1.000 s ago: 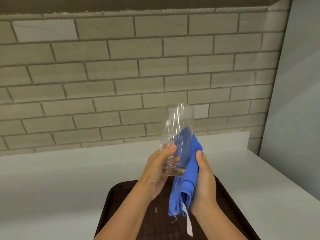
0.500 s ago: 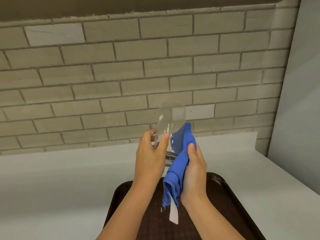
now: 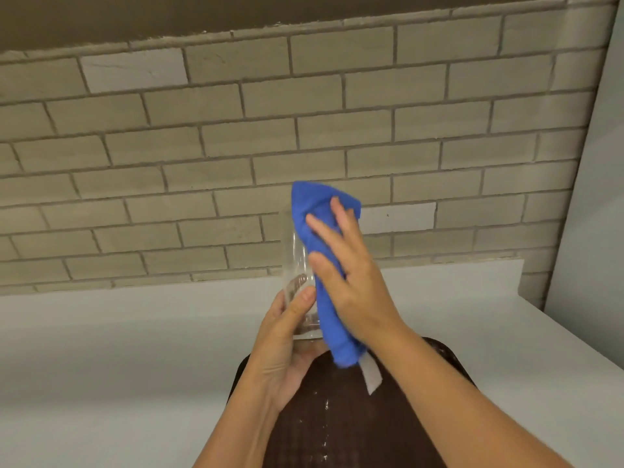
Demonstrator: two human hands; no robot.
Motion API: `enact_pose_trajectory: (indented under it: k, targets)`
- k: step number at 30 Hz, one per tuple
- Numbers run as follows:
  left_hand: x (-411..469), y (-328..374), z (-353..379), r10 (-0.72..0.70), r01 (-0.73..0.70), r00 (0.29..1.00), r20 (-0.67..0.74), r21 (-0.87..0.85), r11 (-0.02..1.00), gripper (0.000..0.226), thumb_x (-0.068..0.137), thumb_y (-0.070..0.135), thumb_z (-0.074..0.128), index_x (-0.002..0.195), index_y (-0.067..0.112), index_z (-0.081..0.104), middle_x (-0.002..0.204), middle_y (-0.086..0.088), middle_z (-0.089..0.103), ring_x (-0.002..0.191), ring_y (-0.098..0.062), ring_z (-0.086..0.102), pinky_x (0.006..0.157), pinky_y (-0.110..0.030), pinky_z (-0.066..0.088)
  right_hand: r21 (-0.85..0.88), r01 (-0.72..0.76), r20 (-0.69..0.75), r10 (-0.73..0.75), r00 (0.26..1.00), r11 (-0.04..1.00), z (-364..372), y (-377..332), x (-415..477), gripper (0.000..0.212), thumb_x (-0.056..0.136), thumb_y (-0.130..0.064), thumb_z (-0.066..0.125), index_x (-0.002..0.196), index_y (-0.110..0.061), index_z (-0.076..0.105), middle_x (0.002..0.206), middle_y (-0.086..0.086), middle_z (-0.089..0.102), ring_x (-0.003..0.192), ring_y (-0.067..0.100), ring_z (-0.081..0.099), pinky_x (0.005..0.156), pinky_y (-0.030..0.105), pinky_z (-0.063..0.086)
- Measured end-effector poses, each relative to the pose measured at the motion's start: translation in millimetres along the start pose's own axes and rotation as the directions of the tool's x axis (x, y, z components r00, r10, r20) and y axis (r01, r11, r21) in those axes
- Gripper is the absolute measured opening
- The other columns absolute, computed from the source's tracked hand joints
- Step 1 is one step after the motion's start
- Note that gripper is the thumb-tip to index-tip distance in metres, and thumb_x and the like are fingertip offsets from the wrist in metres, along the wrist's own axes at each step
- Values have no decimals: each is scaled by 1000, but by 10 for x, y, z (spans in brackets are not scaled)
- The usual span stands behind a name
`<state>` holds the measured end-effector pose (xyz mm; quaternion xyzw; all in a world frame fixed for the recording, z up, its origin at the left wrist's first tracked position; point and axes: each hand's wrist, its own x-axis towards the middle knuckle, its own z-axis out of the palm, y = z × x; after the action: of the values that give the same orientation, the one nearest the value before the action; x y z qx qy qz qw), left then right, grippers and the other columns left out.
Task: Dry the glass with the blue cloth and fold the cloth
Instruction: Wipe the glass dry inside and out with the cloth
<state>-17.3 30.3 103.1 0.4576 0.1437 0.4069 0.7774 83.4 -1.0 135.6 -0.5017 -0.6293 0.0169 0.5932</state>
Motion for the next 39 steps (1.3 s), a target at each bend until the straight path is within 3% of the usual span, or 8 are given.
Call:
enact_pose_trajectory:
  k: [2,7,12,17,23,29,34,39]
  targets:
    - [6,11,42,-9,10,1000,11,-47,999,72,46,34,87,111,14,64,105,-12,72,89,-26,71,68,-41,58,157,-113,-49,122,991,981,-66,-41,214,46,93,-28,41,136,-35,29,152,-16,15,140,-2,11,110,9,13]
    - [96,35,4,0,-3,999,-34,-82,997,17,57,25,69,73,23,76,85,-6,74,71,-20,71,61,-34,60,382,-337,-73,392,917,861,85,-8,-57,43,94,-35,35,136,-28,38,141,-3,47,128,12,45,110,30,34]
    - [127,15,-58,-117,123,992,42,-169,978,77,42,32,88,112,10,66,102,-13,71,88,-24,70,71,-32,59,110,-181,16,180,984,977,260,-40,-502,40,92,-47,27,122,-62,6,149,-32,-10,138,-11,-9,118,23,4]
    - [97,-6,44,-40,52,997,65,-196,979,24,65,25,61,77,14,78,81,-7,77,73,-16,74,62,-32,60,-113,-23,12,24,1000,993,78,23,27,45,90,-40,31,130,-45,12,147,-22,-8,139,0,-14,111,15,-6]
    - [137,-67,-59,-39,38,999,0,-65,997,15,64,23,62,71,18,75,79,-8,74,65,-19,72,52,-32,57,346,-273,-89,321,943,898,50,78,47,46,95,-28,34,139,-37,23,155,-13,16,140,2,16,116,25,16]
    - [236,-45,-56,-13,7,999,33,197,980,47,51,25,80,97,22,73,97,-4,75,85,-20,71,69,-32,58,779,-413,37,623,781,472,108,231,-292,44,88,-45,41,123,-21,55,121,9,64,109,25,62,99,46,46]
    - [356,23,9,44,2,998,-43,734,679,75,50,64,70,119,36,59,127,1,55,114,-17,56,92,-29,45,884,-389,60,764,643,258,54,213,-376,45,89,-42,39,116,-12,58,105,13,66,95,27,63,85,41,50]
    - [366,75,141,335,-73,941,-45,940,332,71,74,51,62,138,31,39,111,4,37,117,-16,43,92,-22,34,880,-386,11,800,600,277,34,200,-309,44,91,-40,40,125,-14,52,121,15,61,112,33,57,98,49,44]
